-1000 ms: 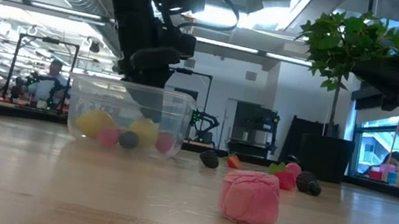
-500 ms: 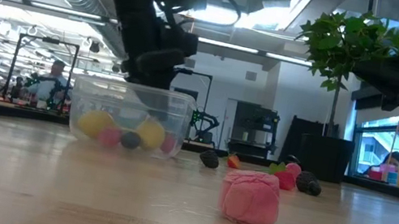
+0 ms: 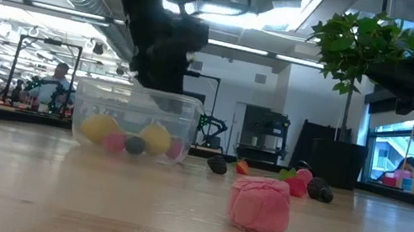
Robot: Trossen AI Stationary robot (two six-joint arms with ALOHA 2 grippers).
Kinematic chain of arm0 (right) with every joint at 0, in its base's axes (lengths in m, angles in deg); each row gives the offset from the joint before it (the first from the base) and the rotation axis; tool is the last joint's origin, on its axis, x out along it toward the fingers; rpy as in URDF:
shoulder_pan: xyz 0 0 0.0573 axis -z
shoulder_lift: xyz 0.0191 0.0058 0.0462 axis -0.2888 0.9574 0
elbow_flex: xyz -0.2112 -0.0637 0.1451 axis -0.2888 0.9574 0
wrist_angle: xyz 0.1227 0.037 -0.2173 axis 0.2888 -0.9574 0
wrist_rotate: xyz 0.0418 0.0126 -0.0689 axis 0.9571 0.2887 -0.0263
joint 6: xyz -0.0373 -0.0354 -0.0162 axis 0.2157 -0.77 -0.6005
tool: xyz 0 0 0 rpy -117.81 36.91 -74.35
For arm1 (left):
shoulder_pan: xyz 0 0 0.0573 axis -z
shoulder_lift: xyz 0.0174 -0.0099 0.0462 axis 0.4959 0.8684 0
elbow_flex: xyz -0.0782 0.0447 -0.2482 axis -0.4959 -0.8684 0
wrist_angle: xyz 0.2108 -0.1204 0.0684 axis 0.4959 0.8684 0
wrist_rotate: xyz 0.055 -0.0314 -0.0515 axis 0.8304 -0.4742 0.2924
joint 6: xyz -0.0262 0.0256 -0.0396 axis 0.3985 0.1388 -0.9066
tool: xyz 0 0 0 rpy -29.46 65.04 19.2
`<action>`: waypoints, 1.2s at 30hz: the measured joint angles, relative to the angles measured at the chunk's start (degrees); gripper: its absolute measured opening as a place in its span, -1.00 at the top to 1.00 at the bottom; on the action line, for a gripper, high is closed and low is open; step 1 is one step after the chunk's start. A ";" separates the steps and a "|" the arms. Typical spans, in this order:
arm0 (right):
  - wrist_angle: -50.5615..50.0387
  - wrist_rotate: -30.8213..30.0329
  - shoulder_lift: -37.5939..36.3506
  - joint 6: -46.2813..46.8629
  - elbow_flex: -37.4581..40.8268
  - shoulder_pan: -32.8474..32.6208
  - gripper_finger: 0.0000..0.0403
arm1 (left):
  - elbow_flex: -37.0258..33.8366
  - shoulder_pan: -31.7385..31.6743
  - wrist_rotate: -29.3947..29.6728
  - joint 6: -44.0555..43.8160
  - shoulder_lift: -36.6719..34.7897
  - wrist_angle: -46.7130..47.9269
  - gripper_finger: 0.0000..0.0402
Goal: Pick and placing Produce into tupperware
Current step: Put the red cherry into the transparent bin
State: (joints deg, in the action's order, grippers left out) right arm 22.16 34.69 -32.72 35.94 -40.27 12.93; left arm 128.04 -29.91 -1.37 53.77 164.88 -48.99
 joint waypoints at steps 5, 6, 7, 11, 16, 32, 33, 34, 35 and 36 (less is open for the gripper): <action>0.00 0.00 0.00 0.00 -0.02 0.00 0.75 | 0.00 0.16 -1.50 0.50 -3.92 -0.40 -0.31; 0.00 0.00 0.00 0.00 -0.02 0.00 0.75 | 0.00 0.04 -1.13 1.58 -4.64 -0.69 -0.31; 0.02 0.00 0.00 0.00 -0.02 -0.02 0.75 | 0.00 -0.19 -0.50 3.16 -5.35 -0.63 -0.31; 0.02 0.00 0.00 0.00 -0.02 -0.02 0.75 | 0.00 -1.01 0.30 10.52 -7.43 -3.25 -0.31; 0.02 0.00 0.00 0.00 -0.02 0.00 0.75 | 0.00 -1.82 0.32 26.31 -7.87 -7.77 -0.31; 0.03 0.00 0.00 -0.55 -0.02 -0.02 0.75 | 2.43 -16.46 -7.95 25.11 -7.89 -13.09 -0.30; 0.03 0.00 0.00 -1.26 -0.02 -0.01 0.75 | 2.67 -17.70 -9.08 25.25 -7.89 -13.03 -0.30; 0.02 0.00 0.00 -1.51 -0.02 -0.02 0.75 | 2.85 -18.87 -10.07 25.30 -7.89 -13.04 -0.30; 0.03 0.00 0.00 -1.58 -0.02 0.00 0.75 | 2.95 -19.97 -11.28 25.32 -7.89 -13.08 -0.30; 0.02 0.00 0.00 -1.62 -0.02 0.00 0.75 | 2.97 -21.03 -12.72 25.34 -7.89 -13.08 -0.30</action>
State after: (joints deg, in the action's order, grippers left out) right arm 22.19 34.69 -32.72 34.32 -40.29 12.93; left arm 131.01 -50.94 -14.09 79.11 156.99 -62.07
